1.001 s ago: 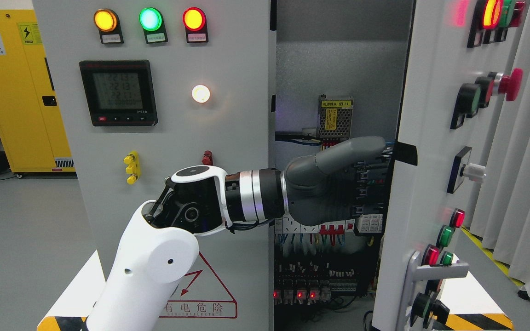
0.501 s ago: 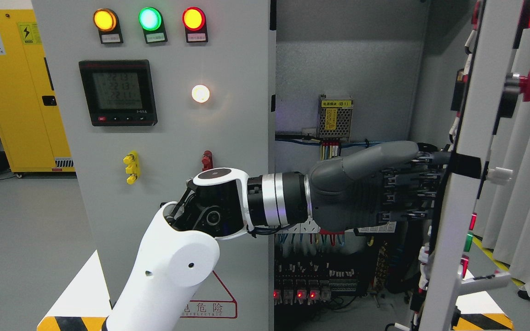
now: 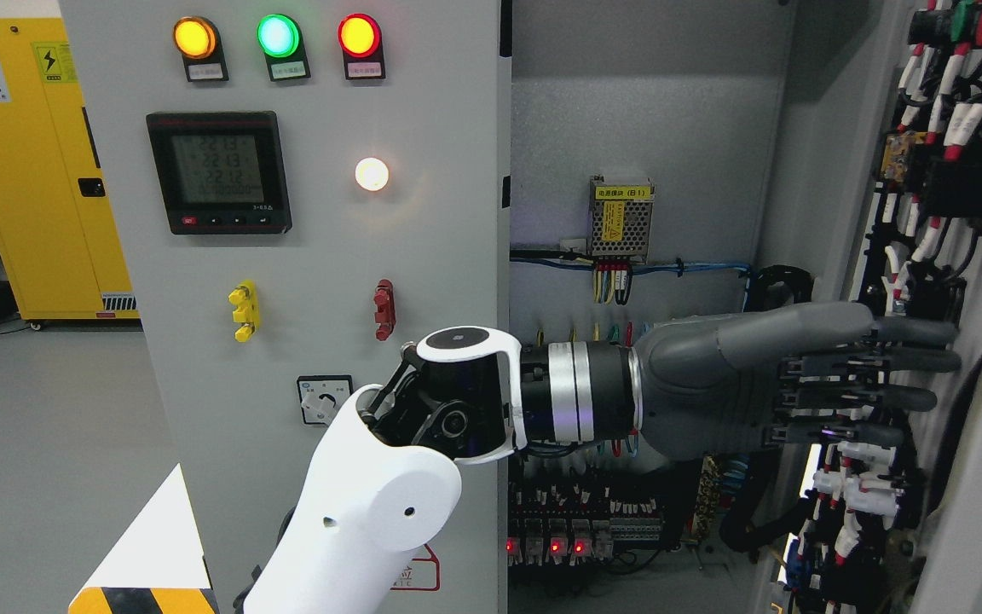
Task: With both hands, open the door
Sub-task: 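Push the door with red and green buttons farther open with the left hand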
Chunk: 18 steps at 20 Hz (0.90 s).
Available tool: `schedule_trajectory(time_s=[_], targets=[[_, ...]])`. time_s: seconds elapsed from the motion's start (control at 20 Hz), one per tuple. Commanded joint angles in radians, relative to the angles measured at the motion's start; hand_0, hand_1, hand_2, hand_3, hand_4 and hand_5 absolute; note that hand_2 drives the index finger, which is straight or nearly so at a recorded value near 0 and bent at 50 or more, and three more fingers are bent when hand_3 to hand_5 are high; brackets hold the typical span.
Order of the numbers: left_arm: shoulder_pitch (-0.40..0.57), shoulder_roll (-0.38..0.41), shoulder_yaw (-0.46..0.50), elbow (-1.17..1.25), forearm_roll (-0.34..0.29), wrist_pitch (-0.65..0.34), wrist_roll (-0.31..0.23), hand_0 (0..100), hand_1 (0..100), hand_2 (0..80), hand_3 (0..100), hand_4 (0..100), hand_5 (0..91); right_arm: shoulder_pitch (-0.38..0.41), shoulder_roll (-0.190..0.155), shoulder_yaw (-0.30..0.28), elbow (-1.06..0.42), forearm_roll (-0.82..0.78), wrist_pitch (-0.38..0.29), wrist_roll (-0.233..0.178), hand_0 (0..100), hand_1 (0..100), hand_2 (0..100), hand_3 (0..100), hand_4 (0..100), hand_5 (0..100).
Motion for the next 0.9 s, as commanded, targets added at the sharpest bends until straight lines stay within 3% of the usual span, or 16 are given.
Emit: schedule_trajectory(time_s=[0.0,0.3,0.5,0.7,0.85], targets=[[-0.022,-0.045,-0.038,0.012,-0.008,-0.002,0.0,12,56,0.0,0,0,0.0,0.001,0.026,0.0,0.001,0.0,-0.001,-0.001,0,50,4,0,0,0],[-0.082,-0.048,-0.041,0.035,0.001,-0.026,0.006,12,56,0.0,0,0,0.0,0.006,0.02,0.0,0.001,0.0,-0.001,-0.001,0,50,4,0,0,0],[-0.113,-0.048,-0.087,0.061,0.017,-0.062,0.083,12,56,0.0,0,0,0.0,0.006,0.02,0.0,-0.001,0.001,-0.001,-0.001,0,50,4,0,0,0],[-0.122,-0.05,-0.138,0.052,0.034,-0.115,0.093,12,56,0.0,0,0,0.0,0.006,0.018,0.0,-0.001,0.0,-0.001,-0.001,0,50,4,0,0,0],[-0.155,-0.056,-0.159,0.051,0.093,-0.123,0.122,12,56,0.0,0,0,0.0,0.006,0.02,0.0,0.001,0.002,-0.001,-0.001,0,50,4,0,0,0]])
